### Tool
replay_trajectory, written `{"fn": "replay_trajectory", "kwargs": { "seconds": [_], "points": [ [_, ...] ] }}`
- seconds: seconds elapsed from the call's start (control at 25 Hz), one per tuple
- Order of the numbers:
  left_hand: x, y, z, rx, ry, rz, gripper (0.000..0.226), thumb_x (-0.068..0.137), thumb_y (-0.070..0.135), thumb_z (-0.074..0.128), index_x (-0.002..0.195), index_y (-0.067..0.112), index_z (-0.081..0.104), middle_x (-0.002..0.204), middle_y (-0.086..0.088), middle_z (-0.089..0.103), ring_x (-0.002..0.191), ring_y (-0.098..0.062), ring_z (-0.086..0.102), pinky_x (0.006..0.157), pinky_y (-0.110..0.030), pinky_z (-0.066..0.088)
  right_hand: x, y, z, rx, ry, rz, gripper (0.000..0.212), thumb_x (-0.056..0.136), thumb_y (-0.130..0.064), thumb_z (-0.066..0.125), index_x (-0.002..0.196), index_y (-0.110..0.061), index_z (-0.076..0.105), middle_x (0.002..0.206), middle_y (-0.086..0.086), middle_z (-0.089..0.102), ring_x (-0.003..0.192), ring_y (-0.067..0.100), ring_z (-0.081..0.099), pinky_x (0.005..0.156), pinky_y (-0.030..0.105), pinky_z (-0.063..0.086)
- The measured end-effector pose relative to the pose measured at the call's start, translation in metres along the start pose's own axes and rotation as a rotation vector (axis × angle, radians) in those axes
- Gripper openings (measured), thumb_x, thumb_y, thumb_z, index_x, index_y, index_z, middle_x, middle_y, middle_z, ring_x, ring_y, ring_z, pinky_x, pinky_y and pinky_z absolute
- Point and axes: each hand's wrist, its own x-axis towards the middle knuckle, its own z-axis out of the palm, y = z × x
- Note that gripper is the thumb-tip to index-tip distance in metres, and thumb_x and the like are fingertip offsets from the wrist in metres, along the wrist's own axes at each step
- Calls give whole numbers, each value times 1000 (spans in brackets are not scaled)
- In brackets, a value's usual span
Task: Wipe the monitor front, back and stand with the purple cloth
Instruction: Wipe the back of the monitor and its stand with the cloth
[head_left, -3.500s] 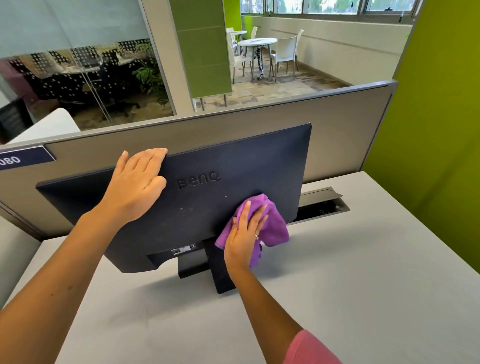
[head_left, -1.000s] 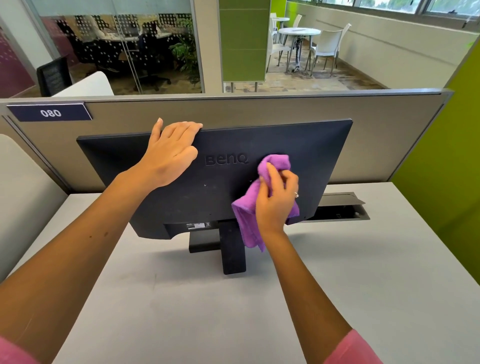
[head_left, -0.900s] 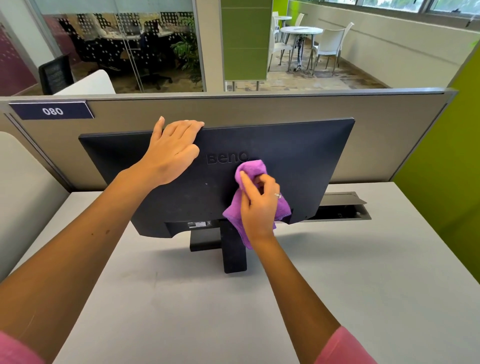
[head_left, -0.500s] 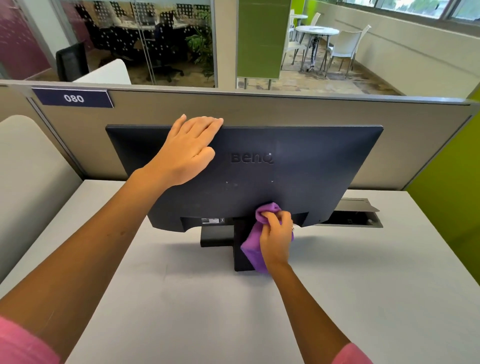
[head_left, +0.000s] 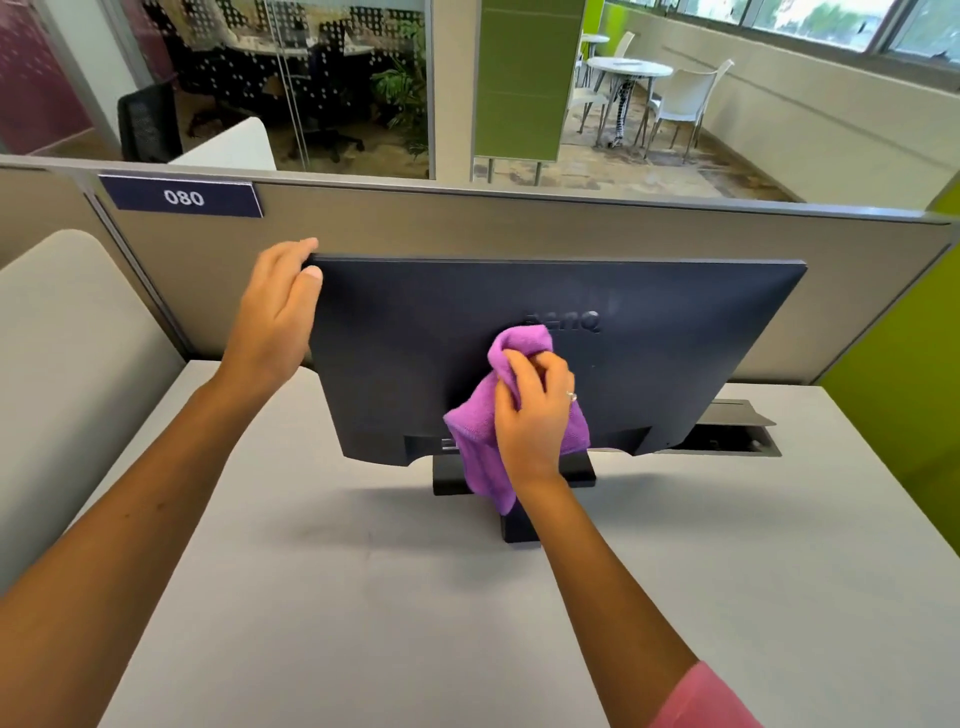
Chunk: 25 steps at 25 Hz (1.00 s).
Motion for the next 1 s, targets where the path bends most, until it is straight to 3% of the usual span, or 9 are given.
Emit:
{"fn": "replay_trajectory", "kwargs": {
  "seconds": [0.08,0.2,0.28,0.36,0.48,0.64,0.84,0.92,1.0],
  "points": [
    [0,0,-2,-37,-21,4,40,102,29,28,138,18,42,140,0,42,118,-1,38,99,-12,28,-18,2,10,-45,-133,-61,16,90,-12,58,104,-11,66,105,2,57,94,-3,42,78,13,43],
    [0,-2,-4,-52,-47,18,40,102,27,28,139,18,41,141,2,40,117,1,37,95,-6,25,-51,29,21,-236,-271,-155,16,86,-11,61,100,-12,69,102,9,62,92,19,56,73,23,50],
    [0,-5,-5,-56,-85,22,40,103,27,27,140,20,38,143,3,37,118,2,35,95,-6,25,-62,46,22,-253,-284,37,17,86,-7,62,100,-13,69,101,11,59,88,26,58,72,30,53],
    [0,-7,-8,-63,-117,42,41,103,27,26,141,19,37,144,3,35,119,3,34,93,-5,24,-64,53,18,-193,-215,249,17,87,-7,60,101,-13,67,102,9,54,88,23,57,74,32,53],
    [0,-5,-10,-75,-149,48,41,103,25,26,142,18,34,146,2,32,119,1,33,90,-2,23,-49,47,5,-63,67,438,19,86,-4,58,104,-8,64,106,9,51,89,17,53,77,28,50],
    [0,-7,-11,-112,-195,43,42,103,24,25,144,18,31,148,3,27,120,0,31,89,-3,22,-14,13,4,2,306,355,27,85,-3,59,112,-8,63,107,5,51,92,13,52,79,13,42],
    [2,-10,-15,-133,-221,36,43,103,25,24,145,19,31,148,3,27,120,-1,32,97,-15,26,-31,-16,29,-15,93,119,21,87,-7,60,106,-12,67,108,-1,53,97,4,49,82,13,43],
    [2,-10,-15,-145,-230,32,43,103,25,24,145,20,31,148,4,27,121,-1,33,99,-19,26,-49,-9,39,-7,-40,184,17,89,-9,60,105,-7,65,104,-5,51,96,-2,49,78,5,41],
    [3,-11,-17,-164,-236,30,43,102,25,24,145,19,31,148,4,27,121,-1,32,99,-19,26,-62,4,49,-30,-133,318,15,89,-7,60,103,-3,62,98,-1,54,94,9,57,71,5,43]
  ]
}}
